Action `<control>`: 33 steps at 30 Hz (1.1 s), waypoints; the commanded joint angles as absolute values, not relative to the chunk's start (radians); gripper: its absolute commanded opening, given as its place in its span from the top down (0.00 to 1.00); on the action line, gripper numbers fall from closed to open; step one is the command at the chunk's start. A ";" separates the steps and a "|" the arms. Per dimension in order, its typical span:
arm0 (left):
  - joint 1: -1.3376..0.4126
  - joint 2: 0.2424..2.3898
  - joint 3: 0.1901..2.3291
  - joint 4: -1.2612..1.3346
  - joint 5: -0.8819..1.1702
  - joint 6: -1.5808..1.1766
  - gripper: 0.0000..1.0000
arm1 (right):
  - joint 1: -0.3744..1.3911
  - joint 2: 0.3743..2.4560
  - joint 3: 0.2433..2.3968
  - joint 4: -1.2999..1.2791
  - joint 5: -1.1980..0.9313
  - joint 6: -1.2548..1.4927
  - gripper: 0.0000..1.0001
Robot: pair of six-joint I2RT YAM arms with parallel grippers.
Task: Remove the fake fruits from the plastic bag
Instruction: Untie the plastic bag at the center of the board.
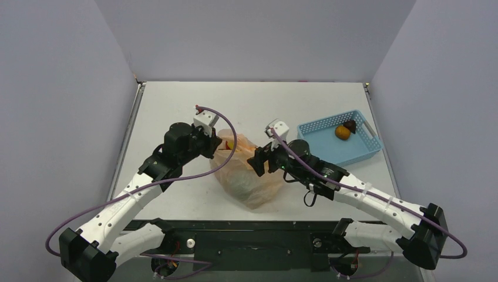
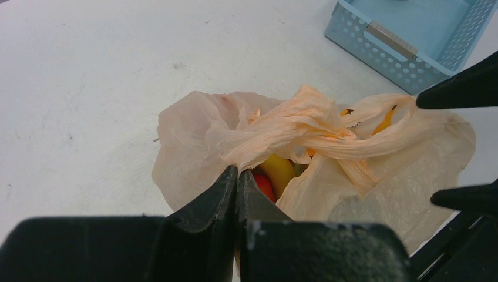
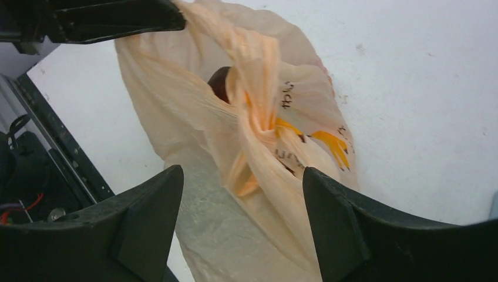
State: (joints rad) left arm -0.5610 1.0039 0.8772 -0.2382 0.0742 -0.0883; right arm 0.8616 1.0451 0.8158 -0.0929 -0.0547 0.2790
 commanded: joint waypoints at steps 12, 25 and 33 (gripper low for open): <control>-0.556 0.985 0.902 -0.192 0.002 -0.088 1.00 | 0.955 1.260 0.912 -0.025 0.226 0.257 0.94; -0.532 0.896 0.873 -0.184 -0.258 -0.132 1.00 | 0.651 0.933 0.574 0.132 0.057 0.567 1.00; -0.523 0.856 0.855 -0.152 0.005 -0.087 0.87 | 0.642 0.947 0.607 0.129 -0.091 0.544 1.00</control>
State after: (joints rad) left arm -0.5282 0.9016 0.8600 -0.2356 -0.1436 -0.1127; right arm 0.6422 0.9474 0.5709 0.0742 0.0093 0.5331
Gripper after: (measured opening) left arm 0.035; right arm 0.004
